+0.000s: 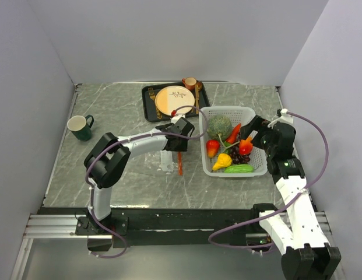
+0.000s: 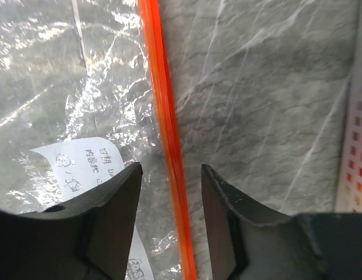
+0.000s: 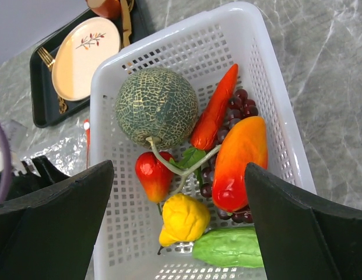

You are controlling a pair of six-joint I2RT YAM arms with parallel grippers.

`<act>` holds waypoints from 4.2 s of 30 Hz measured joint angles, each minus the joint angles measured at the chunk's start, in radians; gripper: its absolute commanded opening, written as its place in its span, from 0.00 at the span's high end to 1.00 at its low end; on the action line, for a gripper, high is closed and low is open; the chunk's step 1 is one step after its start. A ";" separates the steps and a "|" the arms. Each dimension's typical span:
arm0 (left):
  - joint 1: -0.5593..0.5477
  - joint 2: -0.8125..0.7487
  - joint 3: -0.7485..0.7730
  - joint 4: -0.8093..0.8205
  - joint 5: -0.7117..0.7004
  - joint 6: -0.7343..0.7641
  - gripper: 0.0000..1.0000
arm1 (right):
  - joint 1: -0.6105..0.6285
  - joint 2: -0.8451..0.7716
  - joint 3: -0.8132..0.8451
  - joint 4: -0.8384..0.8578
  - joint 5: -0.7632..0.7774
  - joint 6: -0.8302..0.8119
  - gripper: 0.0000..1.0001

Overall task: Place the food in the zip-top bag and seal the zipper
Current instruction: Pick up the zipper food storage bag at the center of the board, then open the zipper of the food storage bag.

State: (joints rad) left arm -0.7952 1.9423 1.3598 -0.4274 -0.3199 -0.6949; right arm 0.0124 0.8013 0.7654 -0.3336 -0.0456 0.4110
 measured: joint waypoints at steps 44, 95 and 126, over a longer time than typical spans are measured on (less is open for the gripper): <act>-0.008 -0.011 0.006 -0.042 -0.045 -0.001 0.99 | 0.000 -0.003 -0.001 0.000 -0.041 0.001 0.05; -0.010 -0.501 -0.226 0.019 -0.019 0.002 0.99 | 0.600 0.732 0.103 0.562 -0.338 0.365 0.63; 0.242 -0.664 -0.007 -0.280 0.040 0.090 0.99 | 0.567 1.037 0.488 0.148 -0.240 0.271 1.00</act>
State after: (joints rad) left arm -0.5533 1.2785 1.3529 -0.7071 -0.2802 -0.6048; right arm 0.5797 1.8381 1.2537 -0.1860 -0.2859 0.6823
